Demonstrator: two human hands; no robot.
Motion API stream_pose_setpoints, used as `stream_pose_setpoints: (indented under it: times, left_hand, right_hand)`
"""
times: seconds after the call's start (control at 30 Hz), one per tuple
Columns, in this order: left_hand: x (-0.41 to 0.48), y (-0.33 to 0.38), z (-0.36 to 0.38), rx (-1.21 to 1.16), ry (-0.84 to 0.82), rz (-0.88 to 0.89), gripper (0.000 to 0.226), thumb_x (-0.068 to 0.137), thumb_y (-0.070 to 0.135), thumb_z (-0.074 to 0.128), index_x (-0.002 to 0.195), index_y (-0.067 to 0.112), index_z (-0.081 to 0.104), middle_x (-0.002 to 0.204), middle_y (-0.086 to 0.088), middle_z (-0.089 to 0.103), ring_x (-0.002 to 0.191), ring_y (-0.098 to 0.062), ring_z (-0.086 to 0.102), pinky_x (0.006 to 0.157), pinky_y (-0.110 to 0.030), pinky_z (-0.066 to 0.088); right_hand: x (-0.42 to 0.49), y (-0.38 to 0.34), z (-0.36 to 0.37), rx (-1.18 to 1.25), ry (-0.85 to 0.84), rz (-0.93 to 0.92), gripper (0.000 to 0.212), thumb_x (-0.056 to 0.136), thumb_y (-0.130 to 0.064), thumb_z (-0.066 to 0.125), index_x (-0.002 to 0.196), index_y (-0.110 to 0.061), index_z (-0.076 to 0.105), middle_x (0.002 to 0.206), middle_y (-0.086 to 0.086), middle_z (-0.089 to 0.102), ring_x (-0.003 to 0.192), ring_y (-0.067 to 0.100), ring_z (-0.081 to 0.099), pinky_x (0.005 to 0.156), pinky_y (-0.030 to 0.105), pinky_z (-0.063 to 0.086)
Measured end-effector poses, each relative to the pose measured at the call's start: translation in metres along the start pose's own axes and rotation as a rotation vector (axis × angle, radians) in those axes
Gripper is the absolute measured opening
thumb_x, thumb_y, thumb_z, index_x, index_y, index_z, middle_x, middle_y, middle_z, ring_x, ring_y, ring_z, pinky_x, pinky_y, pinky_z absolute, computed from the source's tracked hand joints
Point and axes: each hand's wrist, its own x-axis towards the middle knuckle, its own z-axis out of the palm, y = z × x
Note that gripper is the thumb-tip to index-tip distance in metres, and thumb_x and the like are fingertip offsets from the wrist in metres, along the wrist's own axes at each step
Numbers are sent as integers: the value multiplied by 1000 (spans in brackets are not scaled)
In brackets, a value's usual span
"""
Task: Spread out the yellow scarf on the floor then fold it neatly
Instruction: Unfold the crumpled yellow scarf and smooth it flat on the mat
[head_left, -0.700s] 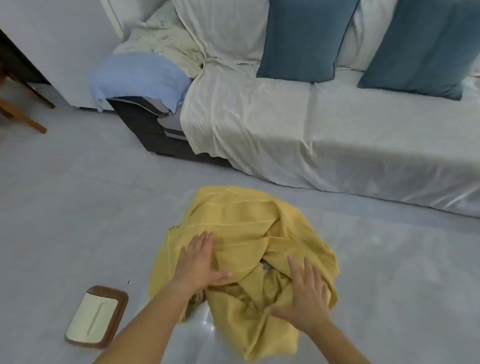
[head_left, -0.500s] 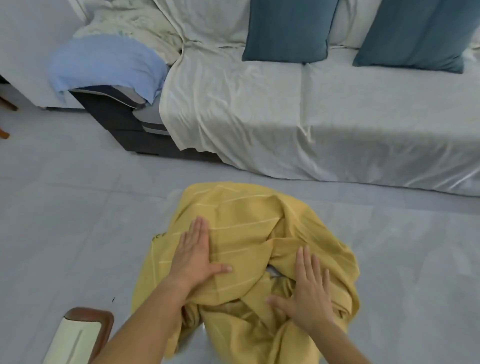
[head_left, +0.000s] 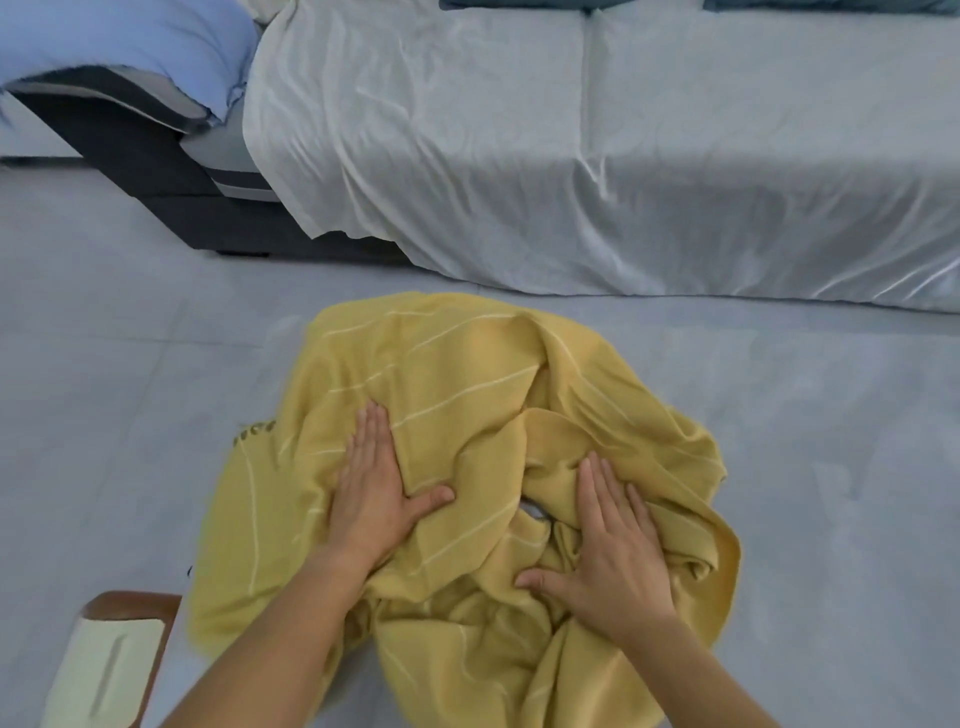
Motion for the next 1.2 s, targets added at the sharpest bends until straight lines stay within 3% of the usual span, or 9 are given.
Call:
stream_pose_setpoints:
  times: [0.2,0.37,0.5,0.63,0.93,1.0,1.1,1.2]
  left_hand:
    - [-34,40,28,-46,-54,41,142,48,95,38,147,4,-9,156,-13,-7,140,-11,-12,116,-31,-5]
    - [-57,78,55,-43,-68,34,142,47,98,32,148,6,-5,156,-14,-6,142,-14,-11,117,-33,-4]
    - [-75,117,77,-21,-81,81,142,48,99,26,147,3,-3,156,-16,-4,140,-12,-13,116,-29,-7]
    - [-95,168,102,-14,-92,120,143,47,100,22,147,2,-5,156,-17,-6,138,-10,-15,115,-28,-9]
    - [-142,298,164,-101,-141,191,141,49,96,31,147,3,-7,156,-16,-7,139,-11,-16,113,-25,-11]
    - [-154,329,175,-196,-126,148,142,48,91,44,147,3,-8,156,-15,-5,141,-14,-11,113,-24,-9]
    - [-169,369,192,-318,-84,75,145,46,80,59,142,7,-21,155,-10,-9,143,-17,-7,114,-25,-4]
    - [-178,397,210,-333,-22,135,141,48,80,59,135,17,-33,150,-2,-24,140,-11,-19,115,-27,-3]
  right_hand:
    - [-21,28,0,1,-21,-1,127,59,-96,29,148,-5,18,153,7,23,140,19,24,113,36,12]
    - [-45,67,-5,-9,-12,17,119,65,-91,19,148,-6,18,152,7,27,140,20,27,114,34,9]
    - [-71,107,-13,-16,-10,35,120,62,-87,37,147,-5,18,151,8,28,140,16,21,114,33,8]
    - [-104,158,-21,-23,-16,91,119,61,-84,41,148,-6,16,152,6,24,140,14,17,114,34,10]
    - [-184,279,-45,-6,-40,254,120,59,-79,44,150,-11,5,152,4,24,140,10,13,115,29,1]
    - [-201,305,-51,7,-36,287,119,59,-80,43,150,-12,3,153,4,23,140,9,12,115,29,2]
    - [-222,340,-58,18,-30,324,118,60,-83,36,149,-11,9,151,6,26,139,10,15,115,29,2]
    - [-238,374,-64,1,-5,337,119,62,-93,17,149,-12,6,153,3,19,142,13,16,114,29,2]
